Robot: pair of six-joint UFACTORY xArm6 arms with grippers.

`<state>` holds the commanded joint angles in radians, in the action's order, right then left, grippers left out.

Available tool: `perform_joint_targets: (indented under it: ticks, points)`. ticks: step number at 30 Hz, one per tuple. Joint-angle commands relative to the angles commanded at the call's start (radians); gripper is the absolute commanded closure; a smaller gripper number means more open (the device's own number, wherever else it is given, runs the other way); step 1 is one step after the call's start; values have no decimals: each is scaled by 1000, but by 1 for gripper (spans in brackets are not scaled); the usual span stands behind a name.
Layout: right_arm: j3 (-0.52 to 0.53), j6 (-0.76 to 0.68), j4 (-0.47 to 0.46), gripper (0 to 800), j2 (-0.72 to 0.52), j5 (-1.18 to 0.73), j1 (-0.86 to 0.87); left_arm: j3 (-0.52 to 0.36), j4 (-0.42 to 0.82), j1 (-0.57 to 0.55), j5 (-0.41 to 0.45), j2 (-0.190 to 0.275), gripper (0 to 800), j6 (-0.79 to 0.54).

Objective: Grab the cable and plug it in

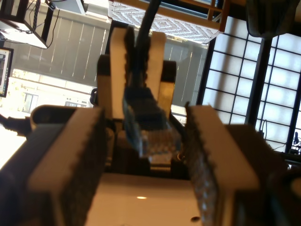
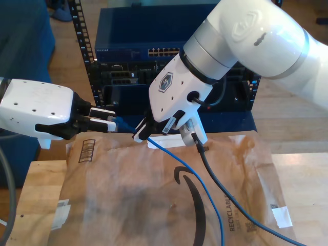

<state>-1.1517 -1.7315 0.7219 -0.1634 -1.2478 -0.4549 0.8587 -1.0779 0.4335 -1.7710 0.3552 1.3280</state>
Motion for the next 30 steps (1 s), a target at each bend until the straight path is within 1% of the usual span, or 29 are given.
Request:
perform_joint_targets:
  ticks: [2, 4, 5, 7, 9, 11, 12, 13, 14, 15, 16, 19, 22, 25, 28, 30]
  points:
    - [0, 0, 0, 788, 0, 0, 0, 0, 0, 2, 0, 0, 613, 0]
    - [0, 0, 0, 767, 0, 0, 0, -5, 0, 2, 2, 3, 672, 0]
    - [0, 0, 0, 738, 0, 0, 0, -15, -2, 2, 6, 12, 736, 0]
    - [0, 0, 0, 640, 0, -2, 0, -28, -2, 2, 35, 25, 784, -3]
    - [2, 2, 0, 563, 0, -2, 0, -31, -2, 2, 35, 25, 795, -3]
    - [5, 2, -2, 507, -2, 0, 2, -31, -2, 2, 32, 25, 795, -3]
    - [6, 2, -2, 405, -3, -2, 2, -31, -2, 2, 32, 23, 797, 0]
    - [8, 6, -3, 281, -6, -2, 2, -31, -2, 2, 29, 23, 797, 5]
    - [8, 6, -6, 138, -12, -3, 2, -31, -3, 3, 28, 21, 797, 5]
    - [9, 6, -9, 44, -23, -3, 2, -31, -3, 2, 26, 20, 797, 8]
    - [11, 8, -15, 11, -43, -2, 2, -31, -3, 2, 26, 20, 797, 12]
    - [48, 9, -14, 3, -120, 26, 3, -32, -5, 2, 17, 9, 797, 32]
    - [129, 9, -14, 3, -221, 149, 2, -18, -8, 2, -32, -23, 797, 94]
    - [233, 21, -11, 3, -342, 275, 0, -2, -11, 18, -87, -80, 797, 164]
    - [261, 109, -9, 3, -393, 338, -29, 15, -28, 32, -195, -153, 797, 196]
    - [273, 117, -12, 3, -407, 393, -74, 29, -71, 32, -253, -189, 797, 204]
